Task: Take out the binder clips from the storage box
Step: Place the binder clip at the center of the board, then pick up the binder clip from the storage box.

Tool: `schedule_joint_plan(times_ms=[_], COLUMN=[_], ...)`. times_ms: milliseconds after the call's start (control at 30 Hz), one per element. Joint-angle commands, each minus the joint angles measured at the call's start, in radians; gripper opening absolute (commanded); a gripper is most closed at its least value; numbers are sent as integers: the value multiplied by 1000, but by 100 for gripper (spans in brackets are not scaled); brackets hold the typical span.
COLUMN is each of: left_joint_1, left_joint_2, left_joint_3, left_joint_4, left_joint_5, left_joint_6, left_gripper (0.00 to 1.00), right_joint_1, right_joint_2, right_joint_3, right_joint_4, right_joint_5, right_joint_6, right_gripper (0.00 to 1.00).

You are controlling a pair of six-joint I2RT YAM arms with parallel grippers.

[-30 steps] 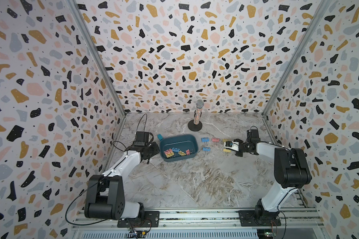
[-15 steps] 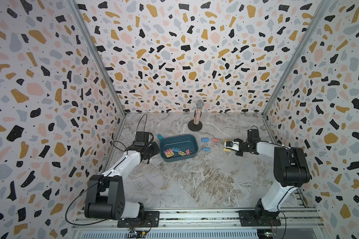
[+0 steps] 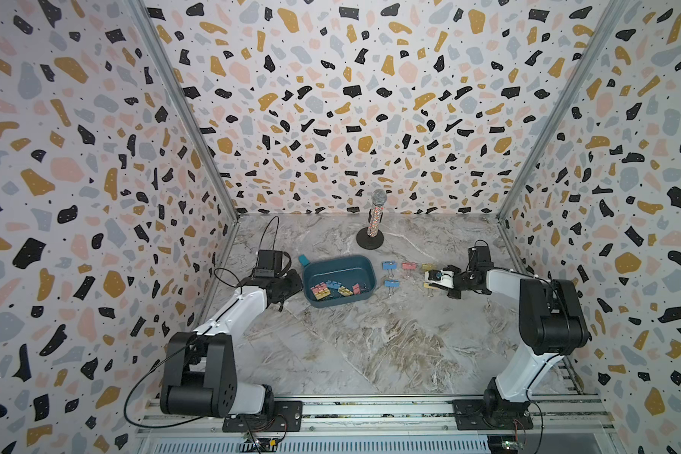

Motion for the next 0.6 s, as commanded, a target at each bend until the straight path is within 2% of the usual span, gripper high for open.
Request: schedule_joint_plan(times_ms=[0, 567], left_joint_1=[2, 2], left_joint_2=[-12, -20], left_joint_3=[-6, -13], left_joint_4=[19, 22], left_joint_5=[0, -9], left_joint_6=[8, 2], left_gripper=[30, 30], right_joint_1=[-3, -2], right_joint_2=[4, -111], right_joint_3=[15, 59], right_joint_4=[-54, -120], right_joint_5=[4, -16], right_joint_6=[3, 51], right_gripper=[17, 46])
